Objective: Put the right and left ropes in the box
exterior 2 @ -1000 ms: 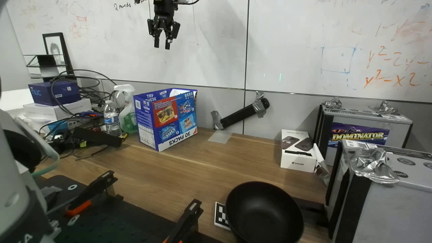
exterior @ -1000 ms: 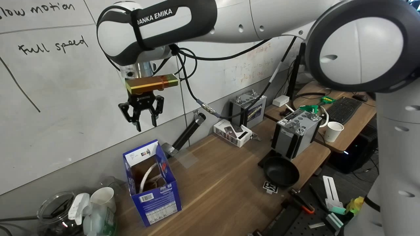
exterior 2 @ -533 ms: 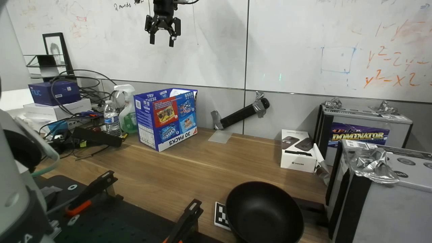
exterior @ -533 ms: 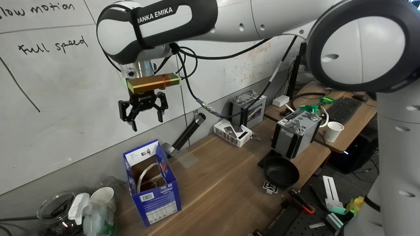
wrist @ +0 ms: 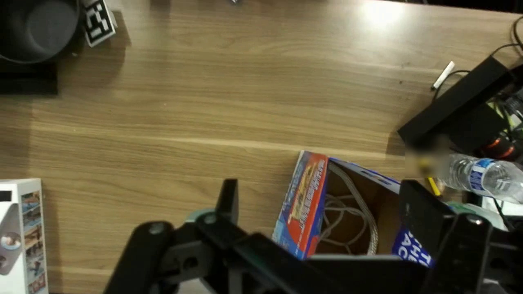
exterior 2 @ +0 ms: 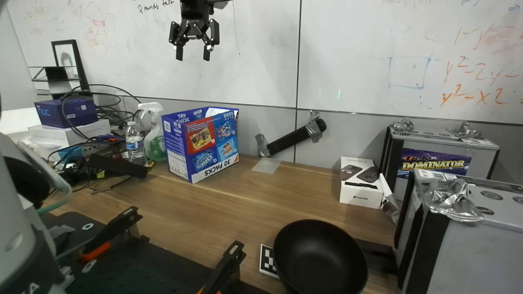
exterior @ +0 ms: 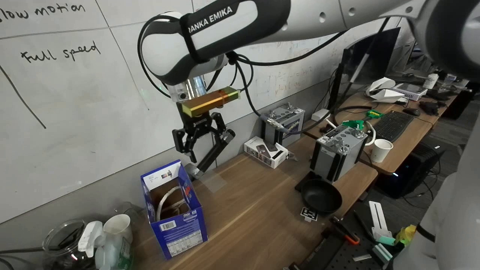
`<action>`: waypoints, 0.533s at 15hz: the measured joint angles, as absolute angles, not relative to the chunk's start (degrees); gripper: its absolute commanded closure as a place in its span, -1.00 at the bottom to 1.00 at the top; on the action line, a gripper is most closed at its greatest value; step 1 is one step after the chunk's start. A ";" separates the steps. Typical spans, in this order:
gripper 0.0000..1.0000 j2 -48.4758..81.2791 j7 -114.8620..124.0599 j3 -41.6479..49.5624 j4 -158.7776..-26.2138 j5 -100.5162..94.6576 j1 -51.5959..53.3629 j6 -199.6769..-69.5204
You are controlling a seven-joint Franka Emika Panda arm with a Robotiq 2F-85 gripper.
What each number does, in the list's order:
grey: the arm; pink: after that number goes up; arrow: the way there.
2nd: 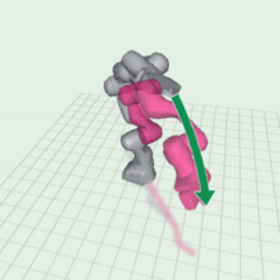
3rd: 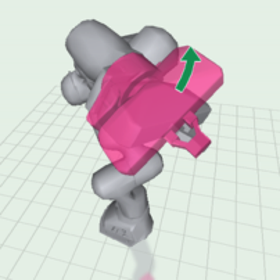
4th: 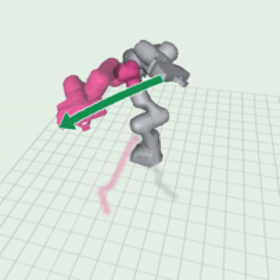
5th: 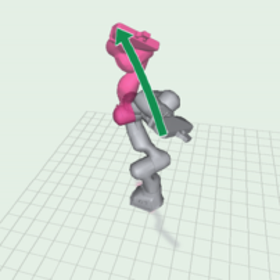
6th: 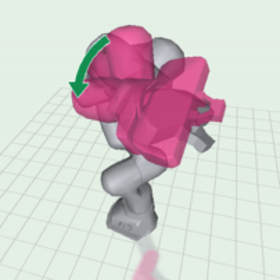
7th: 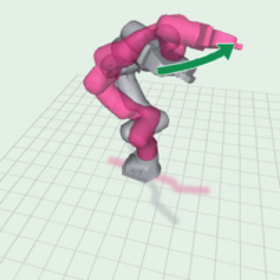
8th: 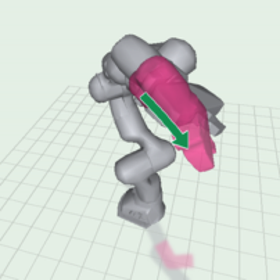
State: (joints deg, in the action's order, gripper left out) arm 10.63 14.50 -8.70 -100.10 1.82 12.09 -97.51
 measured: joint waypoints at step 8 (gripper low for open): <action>-1.00 -12.18 14.81 -9.67 -124.42 -0.98 11.98 -99.93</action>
State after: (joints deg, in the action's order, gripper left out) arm -12.18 14.81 -9.67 -124.42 -0.98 11.98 -99.93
